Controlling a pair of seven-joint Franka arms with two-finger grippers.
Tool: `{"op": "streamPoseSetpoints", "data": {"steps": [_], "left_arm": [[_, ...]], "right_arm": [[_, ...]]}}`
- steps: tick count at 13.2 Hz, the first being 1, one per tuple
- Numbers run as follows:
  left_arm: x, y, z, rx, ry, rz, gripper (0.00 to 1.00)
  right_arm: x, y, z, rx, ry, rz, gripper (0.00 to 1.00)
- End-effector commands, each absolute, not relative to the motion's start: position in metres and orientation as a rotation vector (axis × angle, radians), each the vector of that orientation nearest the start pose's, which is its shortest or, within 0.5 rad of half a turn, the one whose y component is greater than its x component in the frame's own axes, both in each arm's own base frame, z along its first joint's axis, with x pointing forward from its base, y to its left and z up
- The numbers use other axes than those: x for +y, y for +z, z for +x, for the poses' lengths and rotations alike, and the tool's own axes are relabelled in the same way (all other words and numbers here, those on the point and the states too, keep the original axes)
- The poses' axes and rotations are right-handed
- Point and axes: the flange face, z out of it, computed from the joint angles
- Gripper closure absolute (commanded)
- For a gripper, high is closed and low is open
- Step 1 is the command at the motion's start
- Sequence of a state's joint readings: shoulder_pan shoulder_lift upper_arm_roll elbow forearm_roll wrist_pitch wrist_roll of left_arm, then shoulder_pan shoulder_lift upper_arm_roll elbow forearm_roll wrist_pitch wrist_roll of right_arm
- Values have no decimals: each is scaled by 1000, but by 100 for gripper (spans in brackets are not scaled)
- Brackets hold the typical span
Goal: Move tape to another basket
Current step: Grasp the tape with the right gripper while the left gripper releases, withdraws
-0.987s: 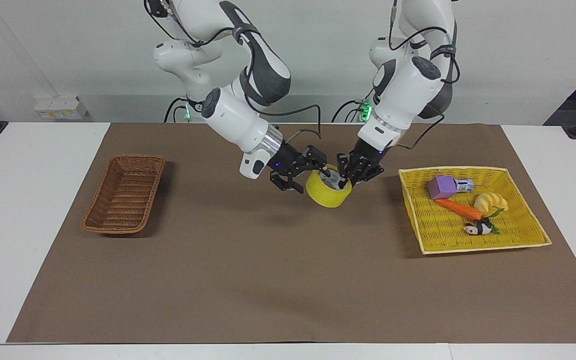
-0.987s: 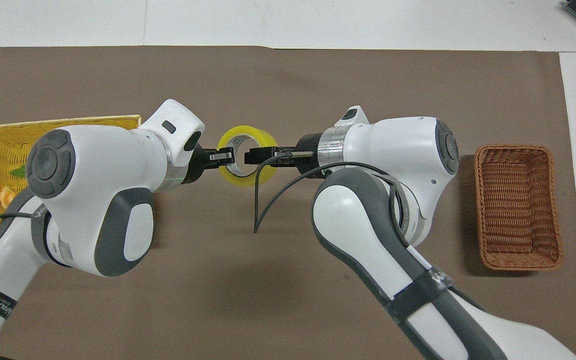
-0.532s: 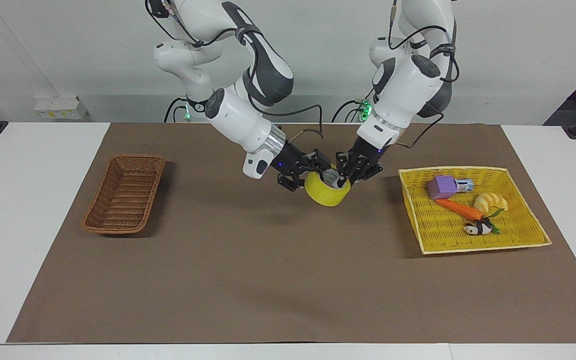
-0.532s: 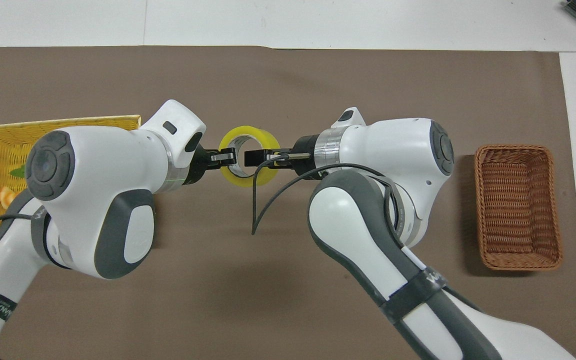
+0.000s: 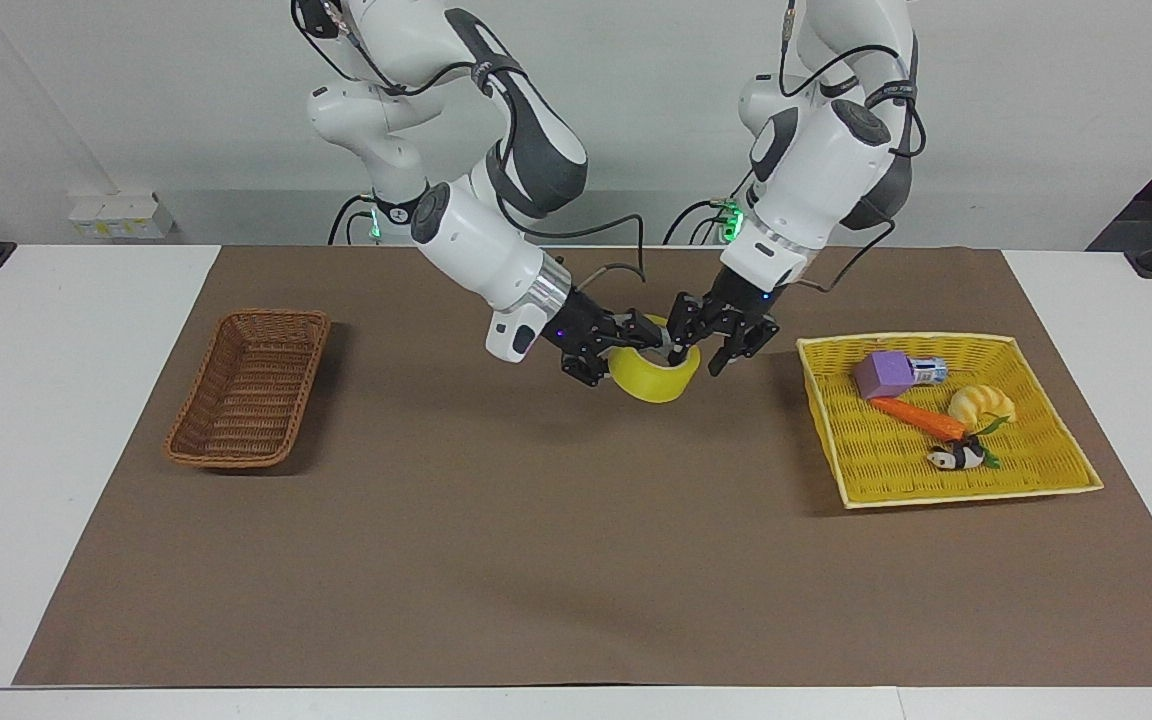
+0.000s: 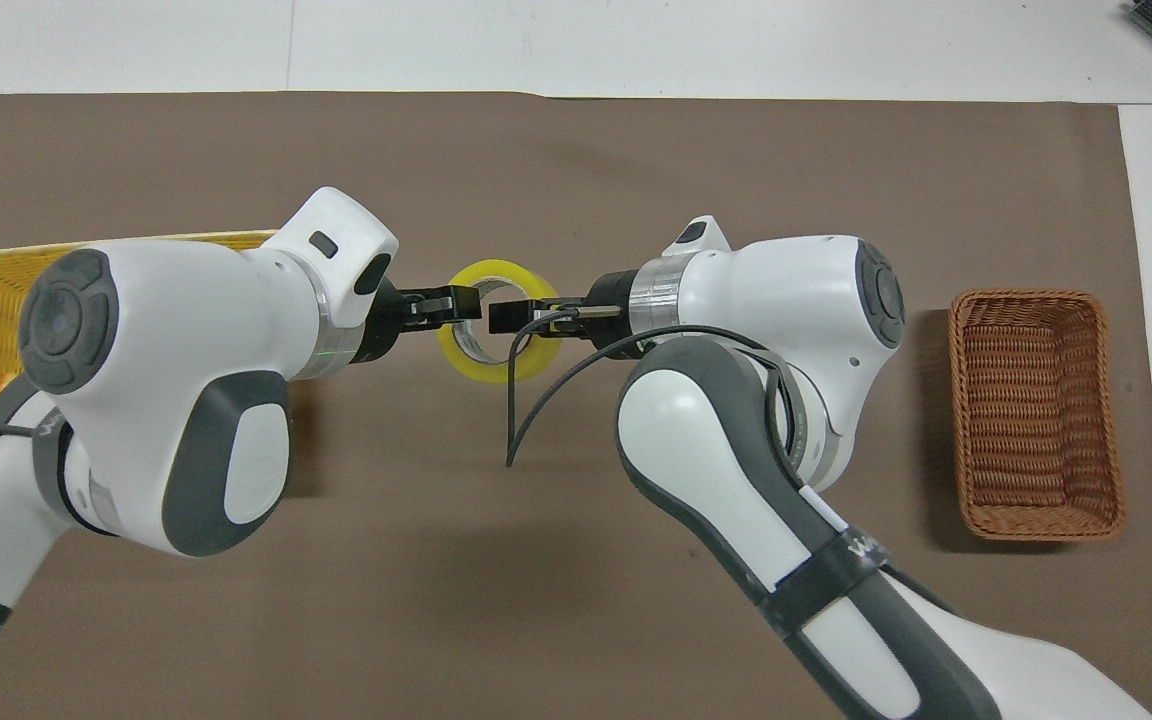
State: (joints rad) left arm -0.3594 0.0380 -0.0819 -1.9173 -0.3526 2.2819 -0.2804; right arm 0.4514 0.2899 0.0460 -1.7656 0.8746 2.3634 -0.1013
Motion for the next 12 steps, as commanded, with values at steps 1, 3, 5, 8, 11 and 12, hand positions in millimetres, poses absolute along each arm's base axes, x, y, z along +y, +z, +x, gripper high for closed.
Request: {"op": "streamPoseSetpoints", "data": {"steps": [1, 3, 5, 8, 11, 12], "left_arm": [[-239, 535, 539, -37, -292, -3505, 0], [-226, 543, 538, 2, -312, -3443, 0], [-209, 547, 540, 16, -329, -3382, 0], [-175, 559, 554, 182, -391, -3277, 0], [-119, 607, 569, 397, -379, -3161, 0], [-99, 623, 569, 425, -362, -3146, 0]], "right_arm": [[322, 442, 583, -38, -161, -2388, 100], [322, 441, 579, -50, -127, -2390, 100], [316, 437, 580, -39, -119, -2395, 100], [300, 423, 577, -48, -100, -2450, 100], [247, 410, 584, -130, 8, -2538, 100], [226, 407, 588, -178, 22, -2551, 100]]}}
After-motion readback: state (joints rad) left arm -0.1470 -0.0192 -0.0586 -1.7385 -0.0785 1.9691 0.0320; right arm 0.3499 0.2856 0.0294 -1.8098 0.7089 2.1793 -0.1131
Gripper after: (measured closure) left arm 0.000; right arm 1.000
